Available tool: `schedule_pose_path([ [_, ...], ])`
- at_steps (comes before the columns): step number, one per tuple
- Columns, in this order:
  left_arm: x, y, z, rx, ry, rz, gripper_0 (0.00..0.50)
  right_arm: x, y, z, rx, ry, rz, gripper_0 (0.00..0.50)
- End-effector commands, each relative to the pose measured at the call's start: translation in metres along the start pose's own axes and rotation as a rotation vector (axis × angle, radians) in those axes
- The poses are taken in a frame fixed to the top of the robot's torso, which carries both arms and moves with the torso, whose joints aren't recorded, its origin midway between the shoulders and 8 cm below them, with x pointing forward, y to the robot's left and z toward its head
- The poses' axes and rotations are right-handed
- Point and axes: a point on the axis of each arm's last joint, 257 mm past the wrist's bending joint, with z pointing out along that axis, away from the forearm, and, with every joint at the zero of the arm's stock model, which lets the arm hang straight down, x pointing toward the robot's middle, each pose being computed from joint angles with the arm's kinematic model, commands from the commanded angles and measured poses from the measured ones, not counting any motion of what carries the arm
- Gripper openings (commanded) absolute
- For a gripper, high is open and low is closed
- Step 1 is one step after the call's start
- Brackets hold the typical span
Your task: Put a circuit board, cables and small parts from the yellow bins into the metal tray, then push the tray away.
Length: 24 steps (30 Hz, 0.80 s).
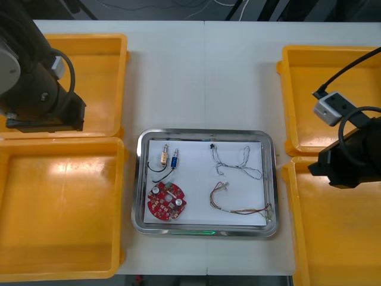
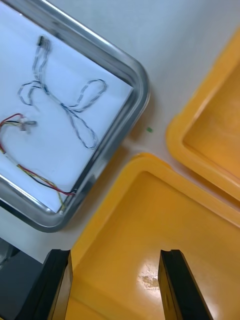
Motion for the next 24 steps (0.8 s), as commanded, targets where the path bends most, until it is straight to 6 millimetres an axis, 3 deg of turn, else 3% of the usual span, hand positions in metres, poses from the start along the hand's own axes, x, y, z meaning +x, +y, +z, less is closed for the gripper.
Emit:
schedule_pose_path([
  [1, -0.021, 0.031, -0.037, -0.048, -0.037, 0.038, 0.5, -0.016, 0.032, -0.004, -0.003, -0.006, -0.163, 0.5],
  [10, -0.027, 0.06, -0.044, 0.012, -0.056, 0.003, 0.5, -0.02, 0.091, 0.014, -0.073, 0.036, -0.376, 0.5],
  [24, -0.021, 0.096, -0.025, -0.003, -0.078, 0.08, 0.5, -0.021, 0.178, 0.048, -0.086, 0.038, -0.7, 0.5],
])
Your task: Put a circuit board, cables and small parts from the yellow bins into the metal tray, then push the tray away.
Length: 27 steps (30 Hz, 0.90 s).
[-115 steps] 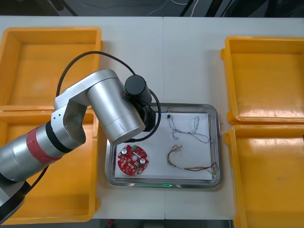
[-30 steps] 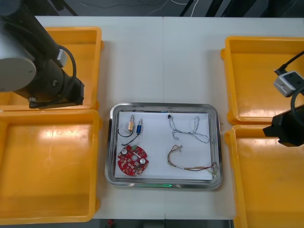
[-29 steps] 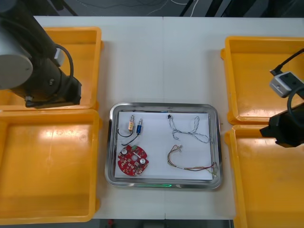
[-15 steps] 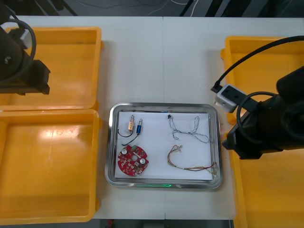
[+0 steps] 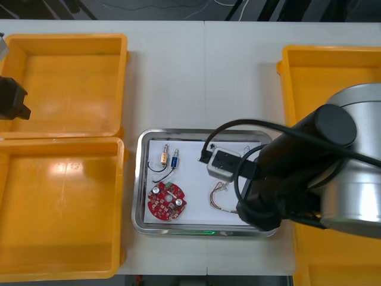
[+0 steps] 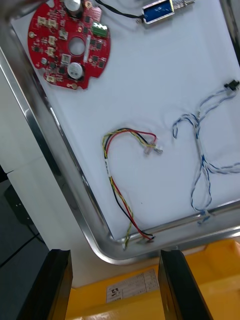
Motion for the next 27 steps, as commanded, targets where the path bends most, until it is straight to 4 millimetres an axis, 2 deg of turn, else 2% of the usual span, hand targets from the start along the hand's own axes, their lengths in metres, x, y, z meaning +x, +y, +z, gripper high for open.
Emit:
schedule_pose_path([
  [1, 0.002, 0.009, 0.004, 0.004, -0.017, -0.021, 0.5, -0.027, 0.029, 0.007, 0.005, -0.032, -0.147, 0.5],
  [3, 0.005, 0.01, 0.008, 0.012, -0.016, -0.01, 0.5, -0.03, 0.039, 0.017, -0.009, -0.011, -0.185, 0.5],
  [8, 0.009, 0.011, 0.015, 0.021, -0.025, 0.029, 0.5, -0.03, 0.051, 0.04, -0.037, 0.049, -0.219, 0.5],
  [15, 0.008, 0.011, 0.022, 0.014, -0.045, 0.034, 0.5, -0.03, 0.057, 0.06, -0.073, 0.103, -0.226, 0.5],
  [20, 0.009, 0.011, 0.026, 0.005, -0.064, 0.03, 0.5, -0.033, 0.059, 0.073, -0.036, 0.113, -0.269, 0.5],
  [27, 0.017, 0.009, 0.024, 0.026, -0.083, 0.025, 0.5, -0.024, 0.061, 0.094, -0.01, 0.156, -0.307, 0.5],
])
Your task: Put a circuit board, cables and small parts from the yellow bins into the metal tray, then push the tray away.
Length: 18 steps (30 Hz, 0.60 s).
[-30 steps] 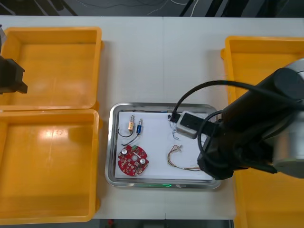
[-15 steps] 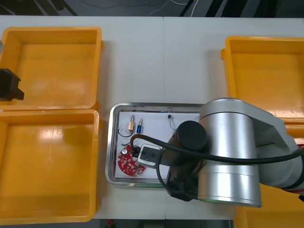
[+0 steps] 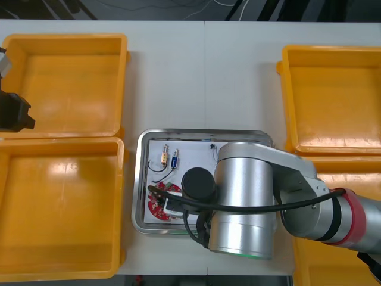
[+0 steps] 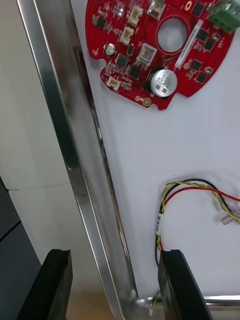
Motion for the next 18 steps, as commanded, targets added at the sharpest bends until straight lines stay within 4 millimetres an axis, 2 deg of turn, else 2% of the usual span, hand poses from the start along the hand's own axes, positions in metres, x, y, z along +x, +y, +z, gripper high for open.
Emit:
schedule_pose_path([
  [1, 0.007, 0.003, -0.006, 0.001, -0.025, 0.046, 0.5, -0.013, 0.008, 0.005, 0.012, -0.005, -0.104, 0.5],
  [18, 0.014, -0.001, -0.006, 0.023, -0.036, 0.045, 0.5, -0.022, 0.023, 0.03, -0.024, -0.029, -0.091, 0.5],
])
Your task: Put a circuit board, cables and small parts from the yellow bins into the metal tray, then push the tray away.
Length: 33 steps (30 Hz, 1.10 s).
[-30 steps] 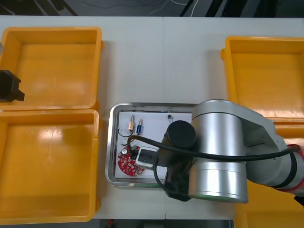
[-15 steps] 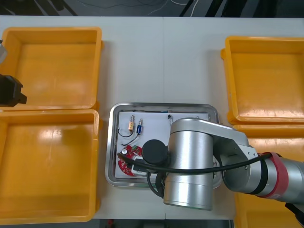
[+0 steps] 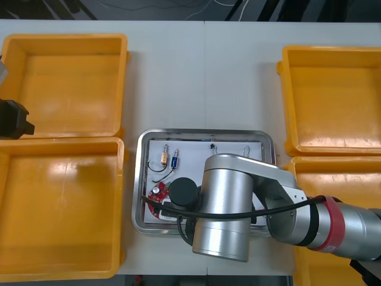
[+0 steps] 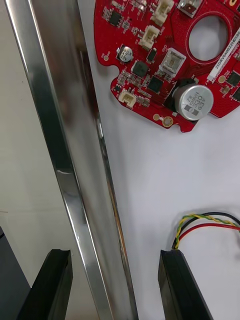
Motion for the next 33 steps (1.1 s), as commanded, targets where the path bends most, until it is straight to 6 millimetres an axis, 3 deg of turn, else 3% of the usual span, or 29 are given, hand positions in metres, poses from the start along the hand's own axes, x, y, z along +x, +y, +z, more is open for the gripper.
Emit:
schedule_pose_path([
  [1, 0.002, 0.001, -0.005, 0.001, -0.019, 0.069, 0.5, -0.012, 0.02, 0.003, -0.028, -0.047, -0.06, 0.5],
  [22, 0.003, 0.0, -0.005, 0.006, -0.014, 0.067, 0.5, -0.027, 0.039, 0.021, 0.014, -0.127, -0.091, 0.5],
  [33, 0.003, 0.0, -0.005, 0.006, -0.014, 0.067, 0.5, -0.015, 0.035, 0.028, 0.035, -0.102, -0.106, 0.5],
])
